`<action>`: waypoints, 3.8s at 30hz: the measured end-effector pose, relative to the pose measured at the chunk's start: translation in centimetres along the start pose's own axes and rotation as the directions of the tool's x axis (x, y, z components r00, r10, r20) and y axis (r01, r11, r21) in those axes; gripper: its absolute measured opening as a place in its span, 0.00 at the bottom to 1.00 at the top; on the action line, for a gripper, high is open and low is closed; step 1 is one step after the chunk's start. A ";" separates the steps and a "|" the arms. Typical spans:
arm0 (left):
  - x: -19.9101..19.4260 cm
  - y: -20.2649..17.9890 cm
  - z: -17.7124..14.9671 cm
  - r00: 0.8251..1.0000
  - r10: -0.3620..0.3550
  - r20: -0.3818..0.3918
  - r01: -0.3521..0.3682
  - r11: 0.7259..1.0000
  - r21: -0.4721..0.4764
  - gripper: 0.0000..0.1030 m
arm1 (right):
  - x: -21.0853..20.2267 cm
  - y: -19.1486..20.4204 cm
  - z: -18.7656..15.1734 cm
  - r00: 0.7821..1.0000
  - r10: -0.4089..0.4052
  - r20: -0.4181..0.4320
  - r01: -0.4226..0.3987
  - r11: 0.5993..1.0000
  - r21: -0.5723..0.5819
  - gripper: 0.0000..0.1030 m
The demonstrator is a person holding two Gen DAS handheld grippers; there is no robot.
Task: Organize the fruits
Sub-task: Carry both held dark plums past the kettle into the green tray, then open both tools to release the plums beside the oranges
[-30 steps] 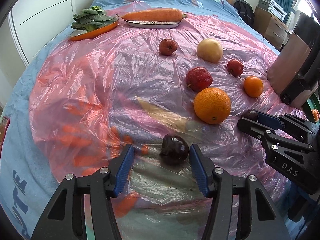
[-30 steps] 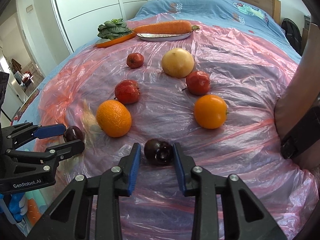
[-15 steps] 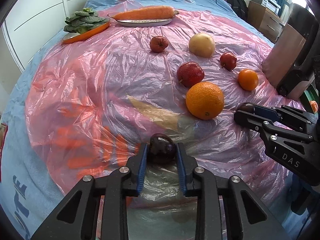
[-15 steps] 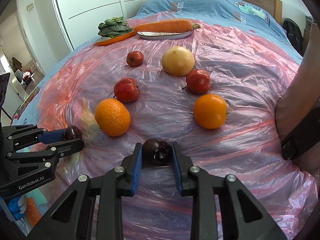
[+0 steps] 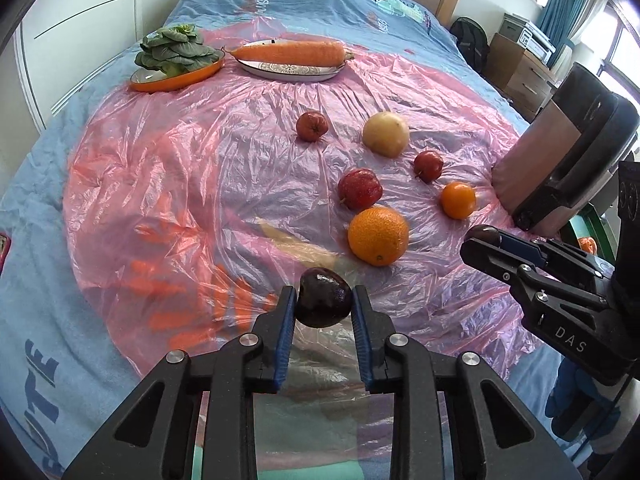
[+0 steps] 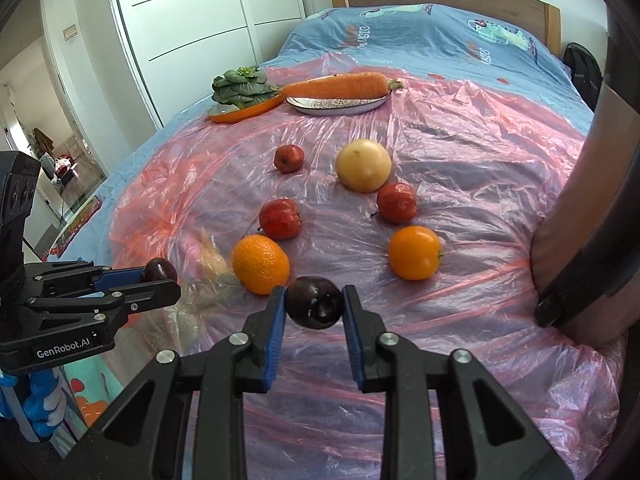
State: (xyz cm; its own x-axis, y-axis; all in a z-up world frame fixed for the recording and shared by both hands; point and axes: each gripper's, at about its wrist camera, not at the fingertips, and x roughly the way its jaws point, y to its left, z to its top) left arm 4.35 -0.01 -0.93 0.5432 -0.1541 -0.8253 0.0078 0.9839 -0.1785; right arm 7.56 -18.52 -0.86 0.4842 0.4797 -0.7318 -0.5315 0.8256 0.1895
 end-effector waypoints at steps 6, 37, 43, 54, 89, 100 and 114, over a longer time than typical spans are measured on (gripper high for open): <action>-1.8 -1.0 -0.3 1.000 0.007 0.016 -0.007 1.000 0.024 0.23 | -2.5 -0.4 -0.9 1.000 -0.004 0.013 0.004 1.000 0.025 0.11; -5.9 -18.9 -2.2 0.985 -0.169 -0.041 0.173 0.934 0.312 0.23 | -18.1 -14.6 -9.6 0.958 -0.267 0.106 0.222 0.921 0.319 0.11; -5.5 -24.1 -2.5 0.971 -0.223 -0.081 0.237 0.893 0.384 0.23 | -20.7 -19.0 -11.6 0.933 -0.343 0.105 0.275 0.873 0.402 0.11; -3.4 -34.7 -1.4 0.946 -0.293 -0.138 0.321 0.797 0.512 0.23 | -23.0 -26.5 -13.4 0.884 -0.457 0.099 0.359 0.798 0.484 0.11; 16.1 -47.6 7.4 0.962 -0.160 -0.222 0.253 0.829 0.498 0.23 | -17.0 -39.6 -13.1 0.835 -0.550 -0.013 0.490 0.734 0.469 0.11; 16.4 -47.4 7.8 0.959 -0.156 -0.237 0.254 0.844 0.472 0.35 | -17.0 -39.5 -12.9 0.832 -0.554 -0.025 0.501 0.731 0.464 0.13; 12.6 -47.6 7.5 0.967 -0.171 -0.189 0.244 0.837 0.490 0.47 | -19.9 -38.0 -12.6 0.821 -0.572 0.010 0.496 0.721 0.484 0.43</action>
State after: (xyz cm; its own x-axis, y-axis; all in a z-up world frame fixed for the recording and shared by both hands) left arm 17.17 -48.07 1.16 0.3657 -0.3345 -0.8686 0.5505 0.8302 -0.0880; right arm 9.37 -63.21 -1.71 0.7083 -0.0751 -0.7019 0.1931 0.9770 0.0903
